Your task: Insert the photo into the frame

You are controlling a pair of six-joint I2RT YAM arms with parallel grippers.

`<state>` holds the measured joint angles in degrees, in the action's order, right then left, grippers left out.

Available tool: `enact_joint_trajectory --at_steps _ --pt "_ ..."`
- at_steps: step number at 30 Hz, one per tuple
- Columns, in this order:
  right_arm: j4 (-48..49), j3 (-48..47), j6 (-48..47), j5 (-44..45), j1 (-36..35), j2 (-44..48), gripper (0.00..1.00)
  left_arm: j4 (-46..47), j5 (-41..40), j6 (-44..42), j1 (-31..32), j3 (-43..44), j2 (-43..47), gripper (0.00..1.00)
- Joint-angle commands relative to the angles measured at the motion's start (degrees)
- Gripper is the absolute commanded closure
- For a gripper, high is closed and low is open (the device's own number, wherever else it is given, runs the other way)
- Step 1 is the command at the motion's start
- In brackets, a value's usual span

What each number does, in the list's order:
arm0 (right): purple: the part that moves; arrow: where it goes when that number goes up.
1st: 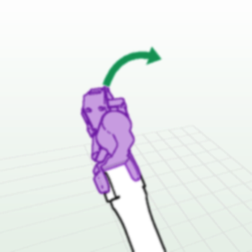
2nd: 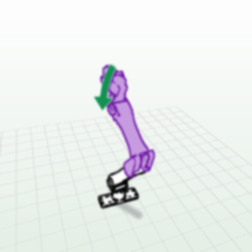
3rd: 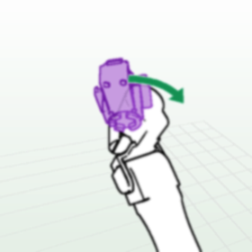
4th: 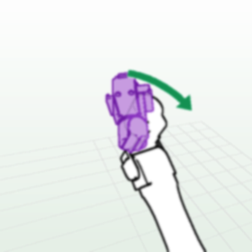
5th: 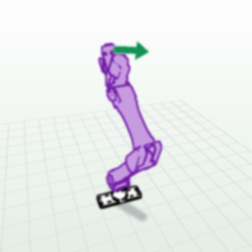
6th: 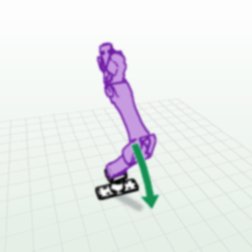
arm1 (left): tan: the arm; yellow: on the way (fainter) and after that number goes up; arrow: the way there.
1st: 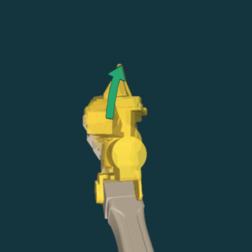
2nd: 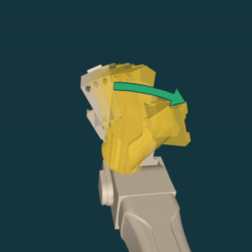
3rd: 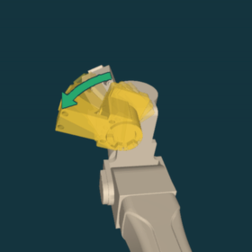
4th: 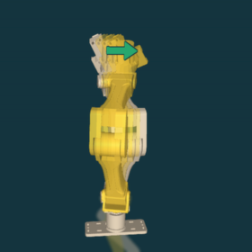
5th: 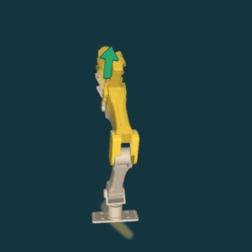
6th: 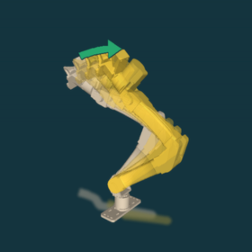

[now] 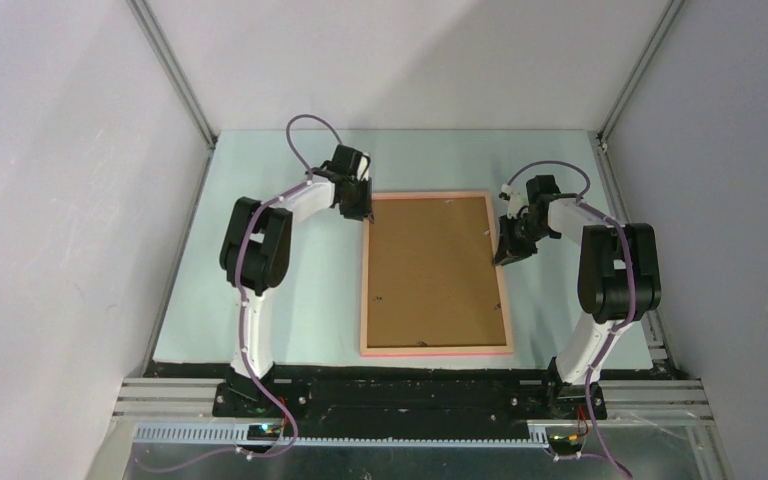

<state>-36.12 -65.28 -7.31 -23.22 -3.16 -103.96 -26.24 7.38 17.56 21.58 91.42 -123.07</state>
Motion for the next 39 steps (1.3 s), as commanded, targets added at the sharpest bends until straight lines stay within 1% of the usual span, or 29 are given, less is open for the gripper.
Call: enact_joint_trajectory --at_steps 1,2,3,4,5,6,7,8,12,16,23,26,32,39 --pt "-3.0 1.3 -2.3 -1.0 -1.2 0.0 1.00 -0.9 4.8 -0.3 0.7 -1.8 1.2 0.77" --pt "-2.7 1.3 -2.2 -0.9 -1.3 0.0 1.00 -0.9 5.2 -0.3 0.7 -1.7 1.5 0.70" --pt "-2.6 1.3 -2.1 -0.8 -1.3 0.0 1.00 -0.9 5.3 -0.3 0.5 -1.6 1.7 0.66" --pt "-2.4 1.4 -1.8 -0.8 -1.2 0.0 1.00 -0.9 5.4 -0.4 0.4 -1.6 2.0 0.59" --pt "-2.2 1.4 -1.7 -0.8 -1.2 0.0 1.00 -0.9 5.5 -0.4 0.1 -1.5 2.1 0.57" --pt "-1.9 1.4 -1.3 -0.8 -1.1 0.0 1.00 -0.8 5.8 -0.6 -0.1 -1.5 2.5 0.52" --pt "-1.7 1.3 -1.0 -1.0 -1.0 0.0 1.00 -0.9 6.1 -0.8 -0.5 -1.4 2.7 0.49" --pt "-1.3 1.3 -0.6 -1.0 -1.0 -0.2 1.00 -0.9 6.8 -1.0 -0.7 -1.4 3.1 0.44" --pt "-0.5 1.3 1.1 -1.6 -0.4 -0.8 1.00 -0.9 10.9 -2.7 -2.4 -1.7 4.1 0.30" --pt "0.1 1.3 3.0 -2.5 0.7 -1.4 1.00 -1.0 14.6 -6.2 -3.3 -5.4 7.3 0.19" --pt "2.9 1.1 6.9 -4.8 2.6 -3.1 1.00 -1.3 21.4 -12.6 -2.9 -17.5 14.9 0.10" --pt "4.1 0.4 8.8 -6.1 4.6 -3.7 1.00 -2.0 21.9 -14.7 -1.9 -21.7 17.5 0.07" --pt "5.4 -1.3 11.1 -7.9 5.6 -5.4 1.00 -3.5 17.5 -20.7 2.9 -27.4 23.2 0.05" --pt "5.4 -1.5 10.8 -9.0 5.5 -5.4 1.00 -3.6 12.7 -22.5 7.5 -30.5 26.0 0.05"
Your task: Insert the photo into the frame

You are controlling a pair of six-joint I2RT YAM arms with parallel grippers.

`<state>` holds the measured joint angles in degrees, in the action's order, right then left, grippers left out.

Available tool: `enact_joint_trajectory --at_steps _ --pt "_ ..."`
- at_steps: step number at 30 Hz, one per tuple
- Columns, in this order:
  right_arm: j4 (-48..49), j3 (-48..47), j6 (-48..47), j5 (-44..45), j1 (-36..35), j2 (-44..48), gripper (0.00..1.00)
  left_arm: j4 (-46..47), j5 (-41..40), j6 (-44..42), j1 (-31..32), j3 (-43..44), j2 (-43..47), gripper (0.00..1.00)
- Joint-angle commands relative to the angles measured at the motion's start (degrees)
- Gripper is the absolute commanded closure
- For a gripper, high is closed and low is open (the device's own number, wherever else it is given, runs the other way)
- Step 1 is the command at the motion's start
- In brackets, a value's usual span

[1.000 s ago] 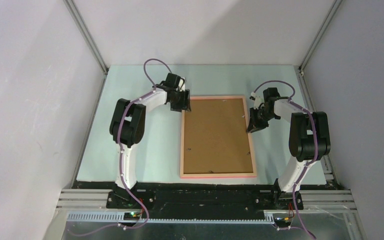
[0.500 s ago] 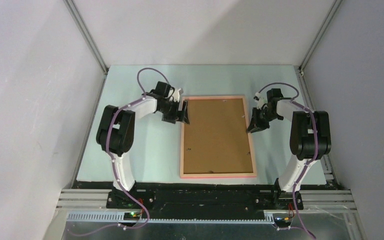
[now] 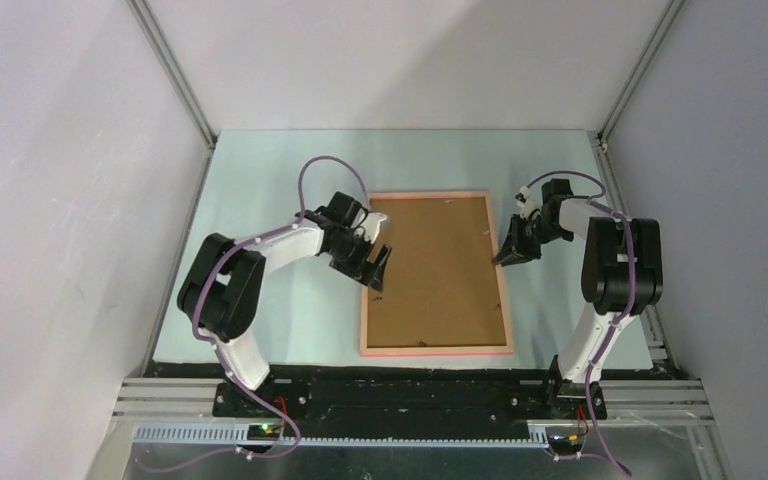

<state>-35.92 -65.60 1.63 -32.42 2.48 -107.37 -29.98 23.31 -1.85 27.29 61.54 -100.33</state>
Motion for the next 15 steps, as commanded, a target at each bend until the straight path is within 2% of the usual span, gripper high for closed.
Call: enact_joint_trajectory --at_steps 1,15 --pt "5.1 -1.2 1.7 0.2 -0.1 -1.9 1.00 0.1 -3.9 -3.0 2.1 -0.8 3.3 0.05" --pt "4.5 -1.2 0.0 1.7 -1.1 -0.8 1.00 0.2 -8.0 -3.5 8.2 -2.8 3.3 0.14"
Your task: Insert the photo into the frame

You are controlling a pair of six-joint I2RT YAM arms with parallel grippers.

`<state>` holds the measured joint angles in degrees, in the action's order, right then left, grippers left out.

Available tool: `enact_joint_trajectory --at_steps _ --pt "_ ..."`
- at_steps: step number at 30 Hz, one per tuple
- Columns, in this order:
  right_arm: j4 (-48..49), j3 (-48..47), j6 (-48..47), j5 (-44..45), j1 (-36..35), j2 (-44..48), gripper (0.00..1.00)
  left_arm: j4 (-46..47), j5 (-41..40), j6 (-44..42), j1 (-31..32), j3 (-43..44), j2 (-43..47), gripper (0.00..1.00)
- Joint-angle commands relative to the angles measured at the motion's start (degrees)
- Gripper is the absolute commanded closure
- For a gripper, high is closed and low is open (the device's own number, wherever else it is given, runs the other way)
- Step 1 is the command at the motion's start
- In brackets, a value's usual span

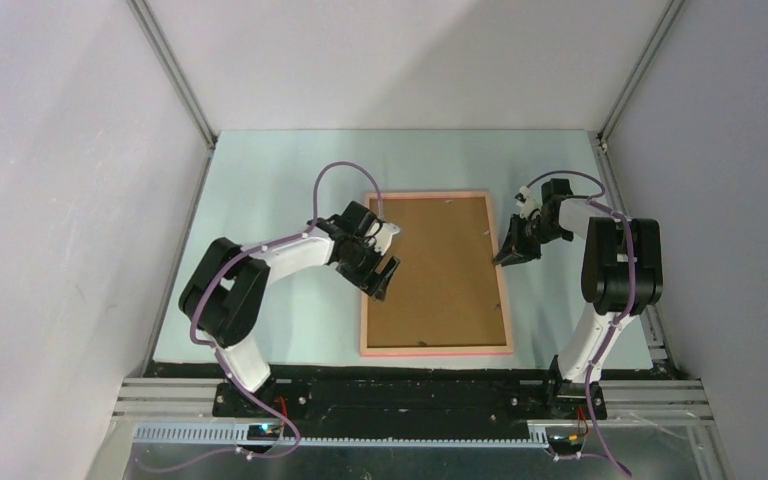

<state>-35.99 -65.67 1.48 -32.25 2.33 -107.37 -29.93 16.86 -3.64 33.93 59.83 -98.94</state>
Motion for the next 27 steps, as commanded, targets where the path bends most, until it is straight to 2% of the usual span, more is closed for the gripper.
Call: enact_joint_trajectory --at_steps 1,14,27 --pt "4.5 -1.1 0.0 1.6 -0.9 -0.8 1.00 0.2 -2.0 -1.7 1.9 -1.3 1.9 0.15" --pt "4.3 -1.2 -0.5 1.5 -1.1 -0.5 1.00 0.2 -4.9 -1.4 3.3 -1.0 1.3 0.28" --pt "4.1 -1.1 -0.8 1.4 -1.1 -0.4 1.00 0.2 -3.2 0.6 3.5 0.6 -1.0 0.52"
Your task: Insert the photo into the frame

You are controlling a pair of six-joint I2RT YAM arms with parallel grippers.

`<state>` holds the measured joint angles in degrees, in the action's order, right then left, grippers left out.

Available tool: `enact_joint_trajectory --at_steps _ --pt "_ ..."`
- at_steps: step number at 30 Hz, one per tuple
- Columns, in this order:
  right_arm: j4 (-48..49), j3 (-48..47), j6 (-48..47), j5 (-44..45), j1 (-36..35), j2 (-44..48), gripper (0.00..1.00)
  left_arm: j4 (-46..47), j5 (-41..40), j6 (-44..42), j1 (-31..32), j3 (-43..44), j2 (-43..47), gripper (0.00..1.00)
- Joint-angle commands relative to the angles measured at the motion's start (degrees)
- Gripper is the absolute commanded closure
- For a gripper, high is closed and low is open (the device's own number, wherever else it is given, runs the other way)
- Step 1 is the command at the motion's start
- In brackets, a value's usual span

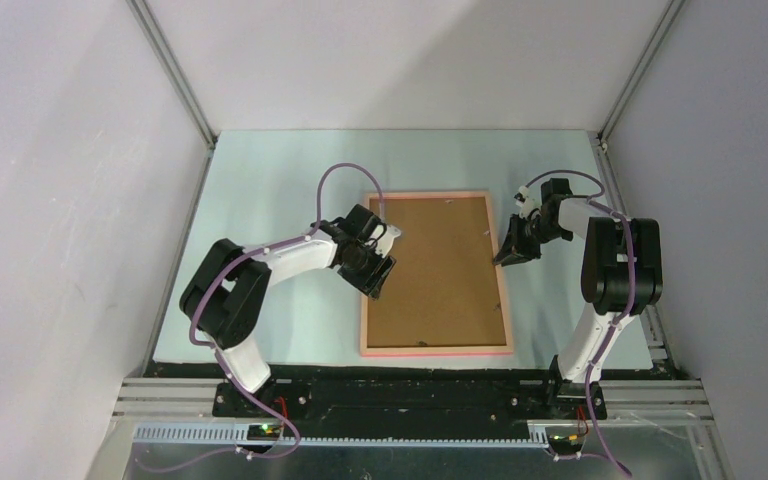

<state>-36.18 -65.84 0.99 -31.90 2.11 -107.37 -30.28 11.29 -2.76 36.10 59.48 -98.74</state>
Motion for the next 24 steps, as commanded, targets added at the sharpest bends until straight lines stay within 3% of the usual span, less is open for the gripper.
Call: enact_joint_trajectory --at_steps 1,6,24 --pt "4.3 -1.0 -0.3 1.0 -0.9 -0.4 1.00 0.5 2.5 -0.3 1.3 1.0 -1.3 0.54" --pt "4.3 -1.1 -0.5 1.0 -0.8 -0.5 1.00 0.4 2.5 -0.4 1.3 1.0 -1.5 0.65" --pt "4.1 -1.0 -0.8 0.9 -0.9 -0.9 1.00 -1.0 1.3 -1.5 1.2 1.0 -1.5 0.83"
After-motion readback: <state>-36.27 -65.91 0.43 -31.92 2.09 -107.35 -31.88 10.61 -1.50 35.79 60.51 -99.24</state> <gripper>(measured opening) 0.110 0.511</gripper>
